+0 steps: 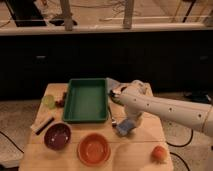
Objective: Place sponge in tray
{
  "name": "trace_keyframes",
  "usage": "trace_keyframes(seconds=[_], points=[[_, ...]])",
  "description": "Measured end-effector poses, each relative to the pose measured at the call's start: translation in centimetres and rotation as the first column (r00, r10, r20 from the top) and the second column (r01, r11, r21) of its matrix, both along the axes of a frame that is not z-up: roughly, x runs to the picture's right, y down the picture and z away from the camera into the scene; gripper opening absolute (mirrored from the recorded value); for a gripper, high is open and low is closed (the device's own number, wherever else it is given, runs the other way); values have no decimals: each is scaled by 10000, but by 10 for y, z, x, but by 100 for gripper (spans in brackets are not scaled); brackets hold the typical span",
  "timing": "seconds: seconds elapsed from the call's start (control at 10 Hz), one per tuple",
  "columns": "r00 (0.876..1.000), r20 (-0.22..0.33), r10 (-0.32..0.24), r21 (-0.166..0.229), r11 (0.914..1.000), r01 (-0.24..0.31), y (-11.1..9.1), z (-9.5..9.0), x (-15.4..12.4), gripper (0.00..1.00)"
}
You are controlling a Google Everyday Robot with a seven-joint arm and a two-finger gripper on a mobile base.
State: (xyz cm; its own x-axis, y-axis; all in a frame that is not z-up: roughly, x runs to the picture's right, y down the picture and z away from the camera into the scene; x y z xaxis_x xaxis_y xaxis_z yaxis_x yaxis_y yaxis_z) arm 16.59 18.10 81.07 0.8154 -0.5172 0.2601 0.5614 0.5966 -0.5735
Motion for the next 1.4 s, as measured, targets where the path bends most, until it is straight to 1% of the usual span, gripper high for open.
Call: trace_keyframes(seconds=[0.1,0.2,0.3,0.4,0.5,0.6,0.8,0.9,1.0,1.1,1.2,1.3,1.4], points=[[10000,9,-29,20,10000,29,-2,0,-1,42],[10000,28,-49,44,10000,49,-4,-1,-1,45],[10000,16,-42,75,10000,42,-5,0,0,53],[10000,13,-62,110,9999,62,-7,1,0,58],[10000,43,-60,136,9999,60,-9,2,-2,59],[10000,71,-38,179,9998,37,-11,4,-3,53],[10000,84,-1,236,9997,-1,-15,5,-3,37],[10000,77,23,256,9997,-25,-16,6,-2,35],[10000,67,45,277,9996,-46,-17,7,0,38],[10000,42,56,296,9995,-58,-17,7,2,43],[9999,88,71,310,9995,-73,-18,10,-2,51],[9999,109,102,367,9993,-106,-20,12,-3,54],[9999,89,149,376,9992,-152,-21,13,-4,53]])
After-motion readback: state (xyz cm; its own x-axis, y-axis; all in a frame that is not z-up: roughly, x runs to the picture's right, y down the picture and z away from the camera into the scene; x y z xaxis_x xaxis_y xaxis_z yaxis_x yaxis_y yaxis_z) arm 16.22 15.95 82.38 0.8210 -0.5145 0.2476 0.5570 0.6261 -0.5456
